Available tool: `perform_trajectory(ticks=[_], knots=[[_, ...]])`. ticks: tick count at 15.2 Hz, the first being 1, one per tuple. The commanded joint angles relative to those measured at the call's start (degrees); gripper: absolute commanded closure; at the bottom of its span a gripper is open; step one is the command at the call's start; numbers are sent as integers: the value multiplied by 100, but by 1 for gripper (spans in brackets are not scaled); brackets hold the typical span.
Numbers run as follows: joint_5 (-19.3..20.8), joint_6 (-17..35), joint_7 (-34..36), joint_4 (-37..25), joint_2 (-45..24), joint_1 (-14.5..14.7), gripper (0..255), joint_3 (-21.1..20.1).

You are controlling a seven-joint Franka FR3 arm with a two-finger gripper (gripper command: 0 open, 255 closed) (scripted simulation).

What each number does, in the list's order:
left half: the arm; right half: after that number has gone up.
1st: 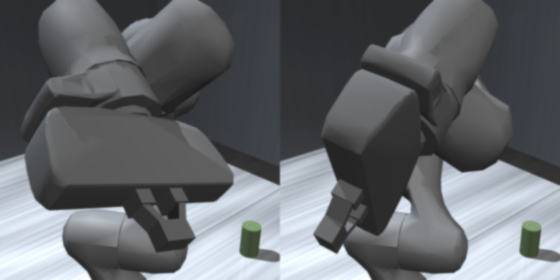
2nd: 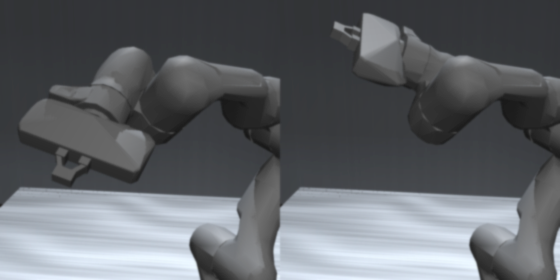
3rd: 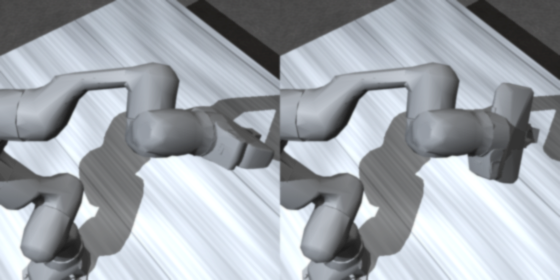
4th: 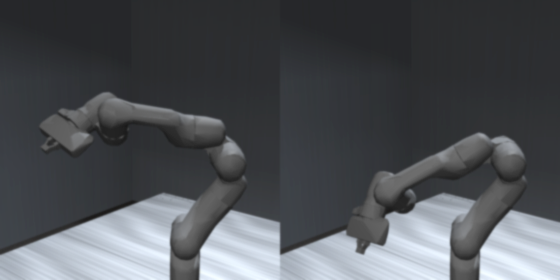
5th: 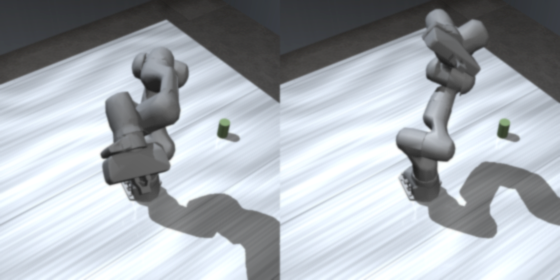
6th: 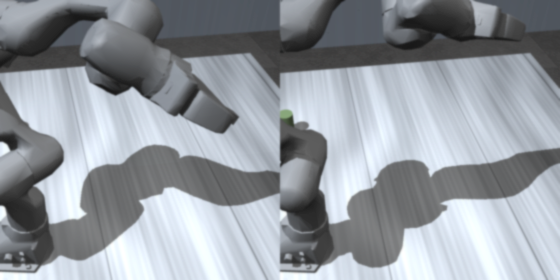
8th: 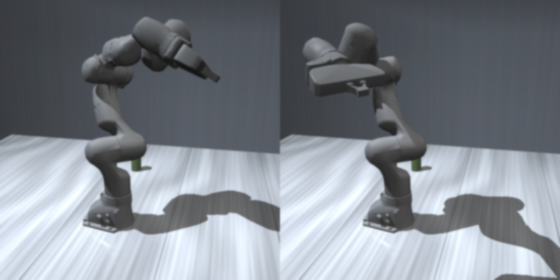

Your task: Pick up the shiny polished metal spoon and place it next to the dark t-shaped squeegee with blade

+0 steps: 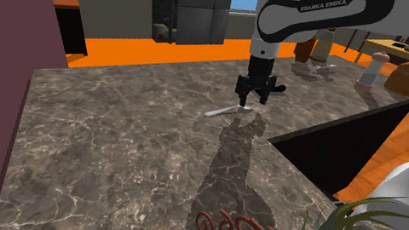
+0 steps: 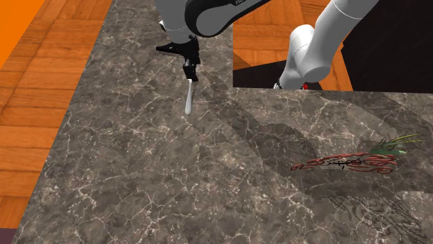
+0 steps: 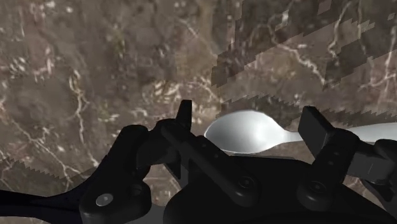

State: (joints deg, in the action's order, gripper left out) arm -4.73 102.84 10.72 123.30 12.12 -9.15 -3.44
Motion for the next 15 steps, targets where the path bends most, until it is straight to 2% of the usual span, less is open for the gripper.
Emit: perform_trajectory(ticks=[1,4,8,15], knots=[[0,0,0,0,0,0,0,0],[0,0,0,0,0,0,0,0],[26,-726,11,-769,-44,-22,0,31],[26,-726,11,-769,-44,-22,0,31]])
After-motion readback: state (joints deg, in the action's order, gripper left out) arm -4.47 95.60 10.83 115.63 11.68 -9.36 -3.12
